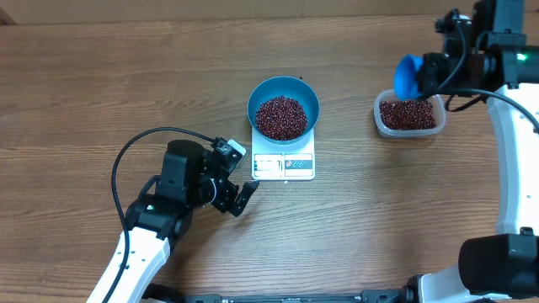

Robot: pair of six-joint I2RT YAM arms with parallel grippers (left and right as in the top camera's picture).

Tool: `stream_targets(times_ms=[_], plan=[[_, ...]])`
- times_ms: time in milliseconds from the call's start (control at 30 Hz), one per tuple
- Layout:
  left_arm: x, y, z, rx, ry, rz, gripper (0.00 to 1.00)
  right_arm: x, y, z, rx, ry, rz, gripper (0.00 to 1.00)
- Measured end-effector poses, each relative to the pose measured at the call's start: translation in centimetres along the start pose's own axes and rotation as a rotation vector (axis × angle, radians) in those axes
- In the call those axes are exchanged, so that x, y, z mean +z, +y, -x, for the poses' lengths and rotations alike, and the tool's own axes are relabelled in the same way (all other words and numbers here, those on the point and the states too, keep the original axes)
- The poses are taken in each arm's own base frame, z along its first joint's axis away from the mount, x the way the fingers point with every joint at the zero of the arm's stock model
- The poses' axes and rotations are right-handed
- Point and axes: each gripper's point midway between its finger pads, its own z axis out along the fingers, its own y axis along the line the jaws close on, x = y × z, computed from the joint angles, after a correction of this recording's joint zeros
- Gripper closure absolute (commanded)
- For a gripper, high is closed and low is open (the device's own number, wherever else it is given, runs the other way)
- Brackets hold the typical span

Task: Scoop item into bowl and weigh 150g on scale
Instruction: 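Move the scoop back to the bean container with the right gripper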

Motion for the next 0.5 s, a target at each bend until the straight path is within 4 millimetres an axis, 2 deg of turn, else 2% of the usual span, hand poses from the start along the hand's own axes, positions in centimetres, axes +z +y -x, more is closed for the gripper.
stream_targets(times_ms=[133, 333, 500], plan=[[0.0, 0.0, 0.0, 0.0, 0.0, 0.0, 0.0, 0.8, -1.4, -1.0, 0.017, 0.057, -0.052, 0.96], [0.0, 0.0, 0.0, 0.0, 0.0, 0.0, 0.0, 4.8, -3.2, -2.8, 0.035, 0.19, -0.113, 0.96], [0.0, 0.0, 0.0, 0.0, 0.0, 0.0, 0.01, 6.6, -3.9, -3.4, 0.039, 0.238, -0.131, 0.96]])
